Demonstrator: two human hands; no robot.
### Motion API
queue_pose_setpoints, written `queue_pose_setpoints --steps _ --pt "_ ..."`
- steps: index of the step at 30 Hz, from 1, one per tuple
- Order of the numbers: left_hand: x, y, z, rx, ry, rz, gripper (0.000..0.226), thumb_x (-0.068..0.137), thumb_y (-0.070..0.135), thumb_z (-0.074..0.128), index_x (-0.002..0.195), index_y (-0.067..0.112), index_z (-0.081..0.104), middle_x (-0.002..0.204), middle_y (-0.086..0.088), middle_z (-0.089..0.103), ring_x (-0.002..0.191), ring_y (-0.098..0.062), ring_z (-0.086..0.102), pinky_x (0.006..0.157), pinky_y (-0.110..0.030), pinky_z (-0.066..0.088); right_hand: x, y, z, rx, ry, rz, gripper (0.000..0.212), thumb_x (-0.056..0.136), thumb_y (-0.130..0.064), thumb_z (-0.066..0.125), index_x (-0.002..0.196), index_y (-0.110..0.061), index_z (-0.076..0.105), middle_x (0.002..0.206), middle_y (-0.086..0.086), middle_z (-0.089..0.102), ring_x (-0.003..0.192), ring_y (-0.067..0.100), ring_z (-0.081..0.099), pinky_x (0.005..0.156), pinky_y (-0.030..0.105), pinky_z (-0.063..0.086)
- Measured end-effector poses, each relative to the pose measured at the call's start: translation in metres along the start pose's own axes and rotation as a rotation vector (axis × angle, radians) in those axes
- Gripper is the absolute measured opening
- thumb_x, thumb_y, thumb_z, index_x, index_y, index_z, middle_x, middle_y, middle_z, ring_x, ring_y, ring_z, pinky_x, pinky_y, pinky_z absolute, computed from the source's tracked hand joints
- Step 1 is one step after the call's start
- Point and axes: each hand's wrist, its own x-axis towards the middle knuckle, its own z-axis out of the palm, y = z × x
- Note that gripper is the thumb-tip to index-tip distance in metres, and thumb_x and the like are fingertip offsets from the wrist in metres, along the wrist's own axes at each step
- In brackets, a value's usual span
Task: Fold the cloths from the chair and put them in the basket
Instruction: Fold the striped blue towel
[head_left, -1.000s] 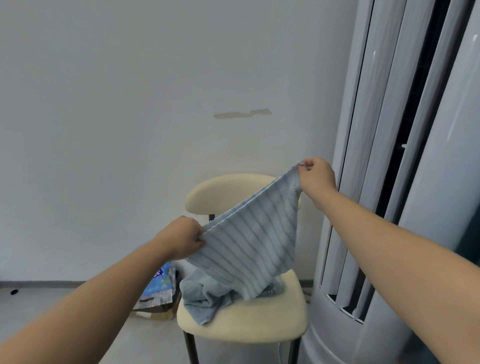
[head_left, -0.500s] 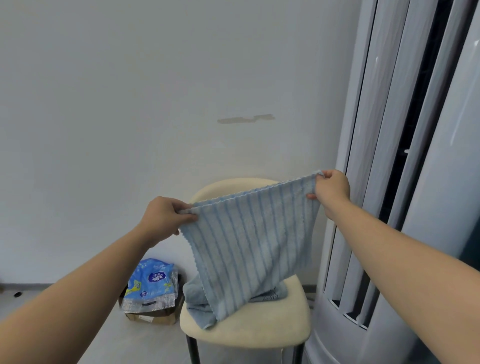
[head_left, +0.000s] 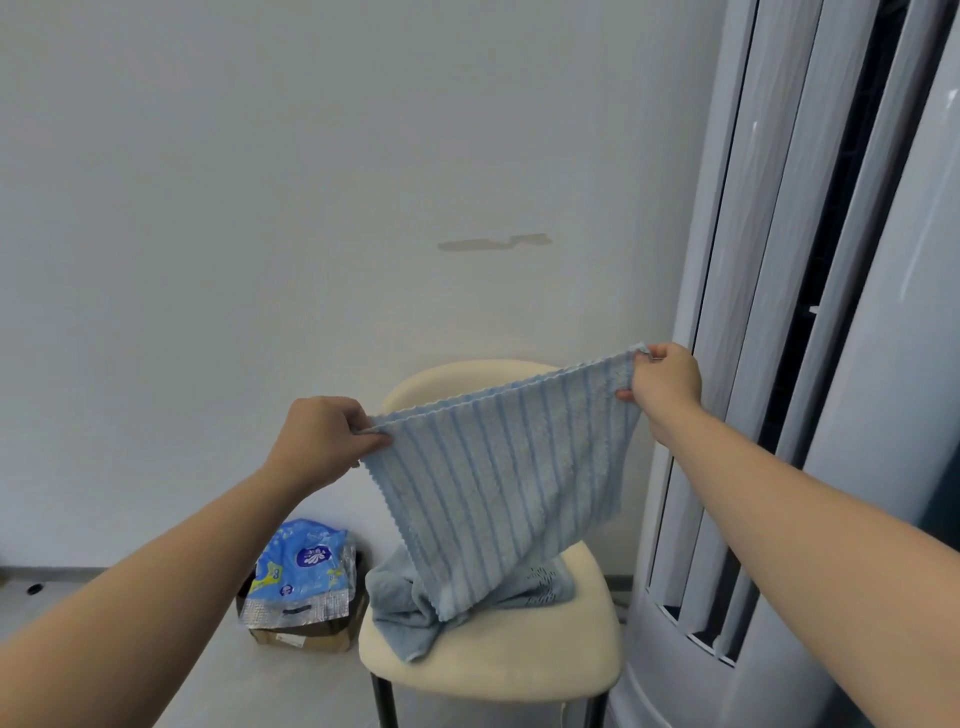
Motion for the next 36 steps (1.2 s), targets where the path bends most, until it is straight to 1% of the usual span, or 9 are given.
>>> queue_pose_setpoints --steps 7,11,16,19,22,27,30,33,36 --pt "0.002 -0.003 0.005 -0.289 0.063 -0.178 0.025 0.077 0.014 0.088 0.074 0.005 0.065 0.073 -0.009 0.073 0.055 -0.019 0.071 0.064 -0.04 0.062 -0.001 0.004 -0.004 -0.006 0.006 0.025 0.004 0.104 -0.018 0.055 0.107 -0.016 0.057 0.097 -0.004 0.057 0.089 0.029 0.069 0.057 0.025 0.058" --pt "0.004 -0.005 0.006 -0.389 0.075 -0.238 0.02 0.081 0.005 0.083 0.076 0.0 0.064 0.081 -0.018 0.072 0.065 -0.025 0.07 0.07 -0.044 0.064 -0.002 0.005 -0.007 0.0 -0.014 0.029 0.007 0.103 -0.018 0.056 0.109 -0.015 0.056 0.099 -0.003 0.058 0.069 0.026 0.069 0.063 0.031 0.059" --pt "0.01 -0.006 0.007 -0.512 0.063 -0.312 0.02 0.084 -0.003 0.076 0.077 -0.001 0.057 0.082 -0.019 0.064 0.072 -0.03 0.07 0.079 -0.051 0.063 -0.003 0.005 -0.009 0.037 -0.056 0.015 0.008 0.102 -0.013 0.059 0.109 -0.012 0.058 0.094 -0.004 0.057 0.068 0.021 0.065 0.071 0.037 0.062" --pt "0.014 -0.007 0.01 -0.535 0.065 -0.341 0.02 0.086 -0.003 0.076 0.079 0.001 0.057 0.085 -0.018 0.064 0.074 -0.031 0.074 0.084 -0.053 0.062 -0.002 0.006 -0.012 0.043 -0.106 -0.03 0.01 0.1 -0.005 0.058 0.107 -0.011 0.061 0.095 -0.001 0.06 0.078 0.016 0.063 0.065 0.029 0.063" --pt "0.02 -0.013 0.01 -0.568 0.095 -0.36 0.017 0.086 -0.004 0.074 0.087 0.002 0.059 0.088 -0.018 0.066 0.075 -0.032 0.075 0.088 -0.054 0.06 0.001 0.009 -0.018 0.015 -0.245 -0.059 0.016 0.099 -0.001 0.059 0.106 -0.01 0.069 0.1 0.004 0.067 0.085 0.015 0.066 0.06 0.019 0.059" --pt "0.026 -0.011 0.011 -0.46 0.056 -0.281 0.022 0.09 0.0 0.068 0.106 0.013 0.071 0.084 -0.007 0.07 0.076 -0.026 0.076 0.091 -0.048 0.06 0.004 0.007 -0.023 -0.083 -0.319 -0.048 0.014 0.096 -0.004 0.066 0.092 -0.016 0.071 0.095 0.002 0.069 0.085 0.018 0.065 0.065 0.028 0.056" --pt "0.028 -0.005 0.01 -0.364 0.078 -0.236 0.021 0.09 0.002 0.064 0.095 0.016 0.078 0.081 -0.002 0.077 0.076 -0.019 0.076 0.086 -0.038 0.061 0.006 0.008 -0.027 -0.139 -0.29 -0.064 0.009 0.094 -0.009 0.069 0.093 -0.018 0.072 0.092 -0.001 0.07 0.079 0.013 0.061 0.064 0.027 0.048" --pt "0.03 -0.003 0.013 -0.304 0.136 -0.242 0.022 0.09 0.002 0.06 0.086 0.018 0.075 0.077 -0.004 0.076 0.066 -0.019 0.075 0.076 -0.04 0.063 0.008 0.009 -0.033 -0.147 -0.247 -0.07 0.01 0.09 -0.01 0.074 0.098 -0.016 0.075 0.091 -0.001 0.071 0.082 0.013 0.062 0.072 0.024 0.045" --pt "0.033 -0.006 0.015 -0.391 0.153 -0.289 0.021 0.092 -0.002 0.056 0.089 0.012 0.071 0.092 -0.012 0.073 0.065 -0.026 0.073 0.077 -0.049 0.063 0.003 0.008 -0.035 -0.146 -0.271 -0.016 0.007 0.091 -0.01 0.072 0.09 -0.017 0.072 0.086 0.001 0.068 0.067 0.011 0.058 0.057 0.023 0.039"
